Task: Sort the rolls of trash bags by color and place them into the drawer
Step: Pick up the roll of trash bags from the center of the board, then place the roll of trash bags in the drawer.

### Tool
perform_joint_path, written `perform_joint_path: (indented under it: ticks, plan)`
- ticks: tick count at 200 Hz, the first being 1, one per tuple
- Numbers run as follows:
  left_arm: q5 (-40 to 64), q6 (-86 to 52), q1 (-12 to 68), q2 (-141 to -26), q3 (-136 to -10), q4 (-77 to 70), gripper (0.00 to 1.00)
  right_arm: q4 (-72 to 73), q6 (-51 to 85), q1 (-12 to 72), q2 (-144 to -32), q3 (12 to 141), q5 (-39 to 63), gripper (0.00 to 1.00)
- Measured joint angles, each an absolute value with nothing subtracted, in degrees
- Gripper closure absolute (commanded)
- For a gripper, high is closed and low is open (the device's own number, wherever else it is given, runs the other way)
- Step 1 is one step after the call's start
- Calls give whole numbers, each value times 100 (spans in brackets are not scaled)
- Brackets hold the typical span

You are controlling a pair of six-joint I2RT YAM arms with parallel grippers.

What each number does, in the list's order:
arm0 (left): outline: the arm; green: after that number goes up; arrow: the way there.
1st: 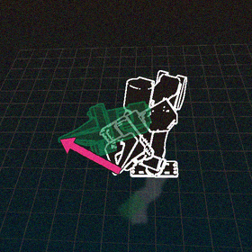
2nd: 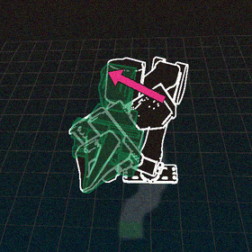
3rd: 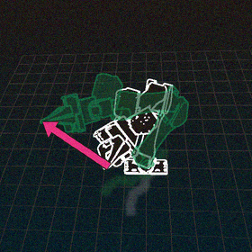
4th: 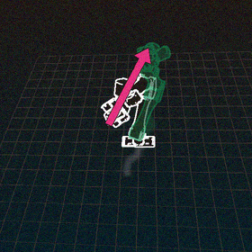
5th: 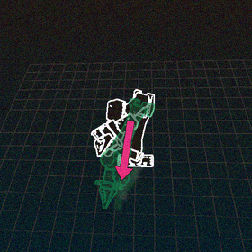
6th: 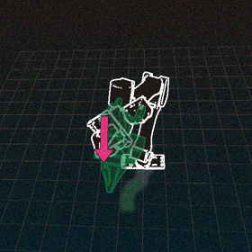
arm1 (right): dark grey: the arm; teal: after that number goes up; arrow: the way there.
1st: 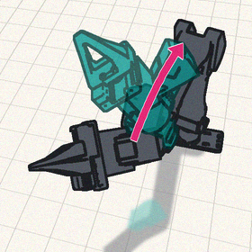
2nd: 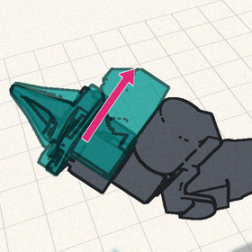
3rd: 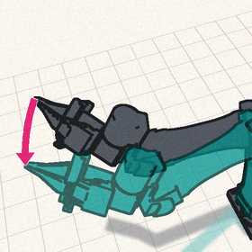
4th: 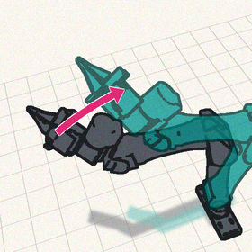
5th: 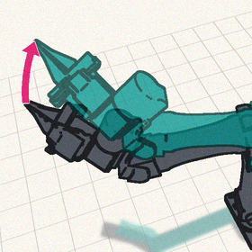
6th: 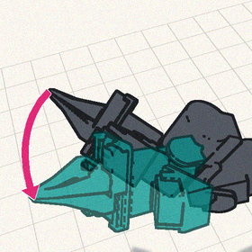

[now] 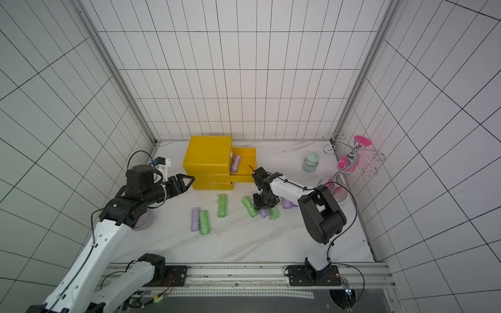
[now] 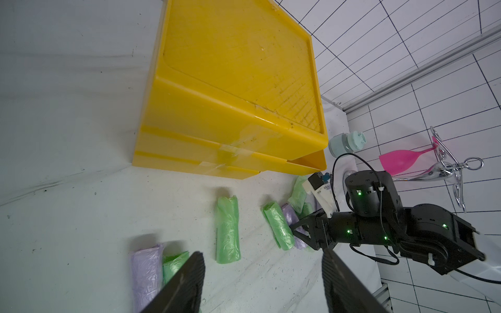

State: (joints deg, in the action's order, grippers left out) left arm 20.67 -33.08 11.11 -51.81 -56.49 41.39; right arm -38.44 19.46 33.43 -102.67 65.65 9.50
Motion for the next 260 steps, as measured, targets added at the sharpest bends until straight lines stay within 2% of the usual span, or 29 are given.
perform_joint_path:
  ticks: [27,49,144,226,260]
  plan:
    - [2067,-3306,1111,-5188,-5647,4139,32,-3726,1997,3354,-10178,6460,974,76]
    - [2062,-3301,1111,-5205,-5647,4139,32,-3669,2064,3361,-10007,6320,1017,79]
    - [1824,-2926,1022,-5789,-6329,4265,28,-4222,2228,3256,-8453,6270,1210,80]
    - [1806,-2493,228,-6862,-7070,4108,29,-4945,2182,3183,-8399,7728,1579,78]
    - [1767,-2451,176,-7210,-7124,3966,30,-4851,2383,3098,-8995,8680,1756,78]
